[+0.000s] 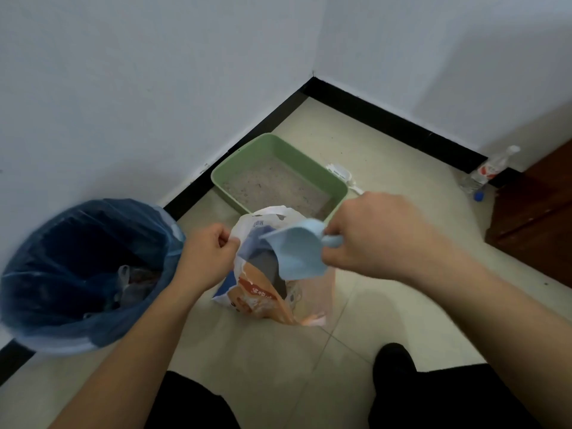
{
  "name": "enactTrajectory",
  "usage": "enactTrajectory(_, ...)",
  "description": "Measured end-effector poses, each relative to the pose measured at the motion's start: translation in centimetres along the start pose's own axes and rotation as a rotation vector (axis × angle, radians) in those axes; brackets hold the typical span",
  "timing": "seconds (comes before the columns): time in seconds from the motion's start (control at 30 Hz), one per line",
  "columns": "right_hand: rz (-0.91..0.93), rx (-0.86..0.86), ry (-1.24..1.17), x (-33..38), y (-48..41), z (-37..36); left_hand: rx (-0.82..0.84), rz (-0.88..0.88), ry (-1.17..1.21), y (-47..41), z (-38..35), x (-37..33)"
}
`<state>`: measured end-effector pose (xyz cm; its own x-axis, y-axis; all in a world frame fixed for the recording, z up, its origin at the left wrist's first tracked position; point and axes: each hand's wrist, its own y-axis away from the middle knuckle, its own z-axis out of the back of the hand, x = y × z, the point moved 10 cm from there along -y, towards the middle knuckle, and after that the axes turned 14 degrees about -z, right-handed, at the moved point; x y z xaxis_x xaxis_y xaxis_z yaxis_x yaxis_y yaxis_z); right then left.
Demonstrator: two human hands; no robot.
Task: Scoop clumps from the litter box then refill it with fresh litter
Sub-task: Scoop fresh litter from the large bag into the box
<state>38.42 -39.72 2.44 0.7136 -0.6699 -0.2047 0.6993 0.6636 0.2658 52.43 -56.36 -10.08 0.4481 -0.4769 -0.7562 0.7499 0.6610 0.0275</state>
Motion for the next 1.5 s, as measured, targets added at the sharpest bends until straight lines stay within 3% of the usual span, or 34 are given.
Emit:
enactTrajectory(0.13,0.141,0.194,0.129,7.8,-2.2,-8.1,0.022,-0.029,-0.007,1.3,0.2,-0.3)
enactTrajectory(0.27,0.041,0.442,0.142,11.1,-8.3,-18.9,0.028,-0.067,-0.073,2.1,0.7,-0.6)
enactTrajectory(0.37,-0.099,0.568,0.175,10.7,-11.1,-23.0,0.037,-0.065,-0.067,2.3,0.6,-0.4)
enactTrajectory(0.7,-0.144,0.583,0.023,11.1,-12.0,-28.9,0.022,-0.033,0.032,2.1,0.7,1.1)
enactTrajectory(0.83,-0.135,0.501,-0.079,9.8,-11.6,-28.0,0.011,-0.045,0.072,1.8,0.4,1.1)
enactTrajectory(1.27,-0.195,0.629,-0.455,8.7,-10.4,-30.2,0.016,-0.086,0.128,0.4,-0.7,0.0)
enactTrajectory(1.4,-0.234,0.453,-0.438,9.8,-11.0,-28.5,0.004,-0.099,0.082,0.4,-0.2,-0.2)
enactTrajectory(1.5,-0.283,0.437,-0.473,9.8,-10.7,-28.6,0.025,-0.101,0.084,0.8,-0.1,-0.5)
